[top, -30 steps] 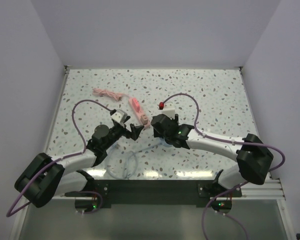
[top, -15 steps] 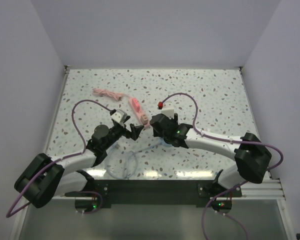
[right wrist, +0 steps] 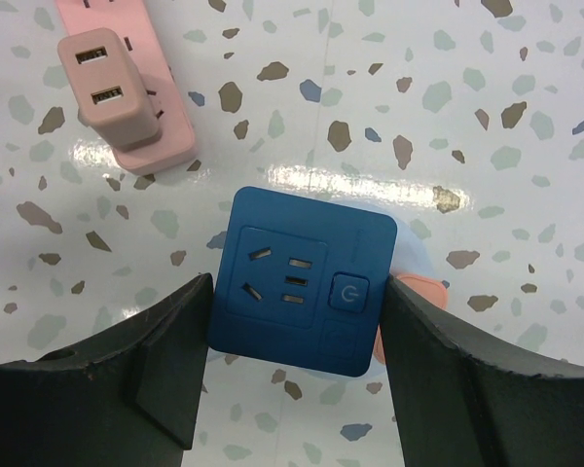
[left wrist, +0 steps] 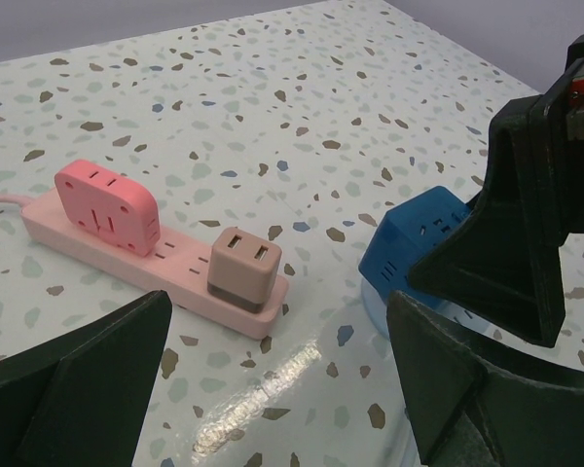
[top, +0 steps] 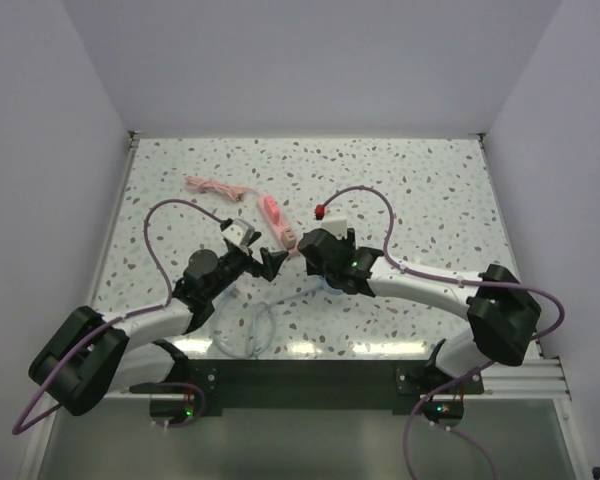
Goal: Insert the plug
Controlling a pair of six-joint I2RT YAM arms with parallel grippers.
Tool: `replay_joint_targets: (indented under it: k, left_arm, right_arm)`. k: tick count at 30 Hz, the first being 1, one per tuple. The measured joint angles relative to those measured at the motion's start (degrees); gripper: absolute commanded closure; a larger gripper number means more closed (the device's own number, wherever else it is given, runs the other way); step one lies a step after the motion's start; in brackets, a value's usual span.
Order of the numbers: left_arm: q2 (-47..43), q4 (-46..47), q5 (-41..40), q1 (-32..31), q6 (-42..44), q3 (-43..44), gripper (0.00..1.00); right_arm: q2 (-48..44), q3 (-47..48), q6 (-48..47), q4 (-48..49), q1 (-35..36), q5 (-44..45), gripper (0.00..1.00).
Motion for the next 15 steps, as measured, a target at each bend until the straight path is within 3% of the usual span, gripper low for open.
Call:
replay_joint_targets:
  k: [15]
  left_arm:
    - [0.22,0.04,0.04,0.0,-0.15,0.0,0.02]
  right_arm:
    - [0.46,2.4,0.33,-2.23,0.72,1.31,1.0]
